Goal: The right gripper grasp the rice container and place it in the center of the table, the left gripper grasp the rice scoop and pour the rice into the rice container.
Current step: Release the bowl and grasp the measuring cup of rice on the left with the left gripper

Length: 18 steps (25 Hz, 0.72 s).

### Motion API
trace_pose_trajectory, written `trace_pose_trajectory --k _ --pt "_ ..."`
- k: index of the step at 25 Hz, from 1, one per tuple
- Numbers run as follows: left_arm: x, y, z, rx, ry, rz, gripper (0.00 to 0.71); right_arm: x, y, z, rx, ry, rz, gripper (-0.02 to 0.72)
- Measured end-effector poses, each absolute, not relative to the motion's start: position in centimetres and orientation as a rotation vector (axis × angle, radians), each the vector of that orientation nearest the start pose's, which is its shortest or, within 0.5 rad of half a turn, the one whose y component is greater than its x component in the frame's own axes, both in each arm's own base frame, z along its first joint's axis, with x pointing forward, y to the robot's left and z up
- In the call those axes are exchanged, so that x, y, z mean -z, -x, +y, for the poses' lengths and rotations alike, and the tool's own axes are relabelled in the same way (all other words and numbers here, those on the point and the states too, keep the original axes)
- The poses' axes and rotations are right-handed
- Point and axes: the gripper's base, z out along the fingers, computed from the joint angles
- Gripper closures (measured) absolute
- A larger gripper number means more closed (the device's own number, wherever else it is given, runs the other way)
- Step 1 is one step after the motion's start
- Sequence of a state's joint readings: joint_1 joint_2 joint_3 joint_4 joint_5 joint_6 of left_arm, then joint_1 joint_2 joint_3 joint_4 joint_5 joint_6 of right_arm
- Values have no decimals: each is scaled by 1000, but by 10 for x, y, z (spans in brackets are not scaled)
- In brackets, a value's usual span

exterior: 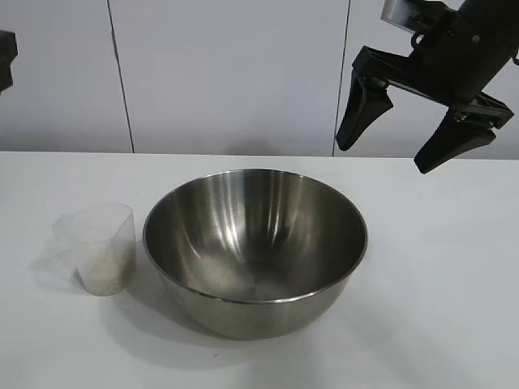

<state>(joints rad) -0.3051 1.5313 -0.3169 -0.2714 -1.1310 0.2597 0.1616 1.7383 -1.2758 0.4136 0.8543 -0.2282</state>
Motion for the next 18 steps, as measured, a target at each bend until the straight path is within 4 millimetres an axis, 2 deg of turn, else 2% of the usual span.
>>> trace_pose_trajectory --k 7,12,18 --pt "-143 -224 -49 -83 -223 1767 98 -243 -350 85 -476 227 2747 10" --pt "-119 -213 -47 -123 -313 1876 98 -243 -350 84 -475 221 2749 10" --pt "-94 -212 -49 -127 -391 1970 98 -243 -350 84 -474 221 2750 10"
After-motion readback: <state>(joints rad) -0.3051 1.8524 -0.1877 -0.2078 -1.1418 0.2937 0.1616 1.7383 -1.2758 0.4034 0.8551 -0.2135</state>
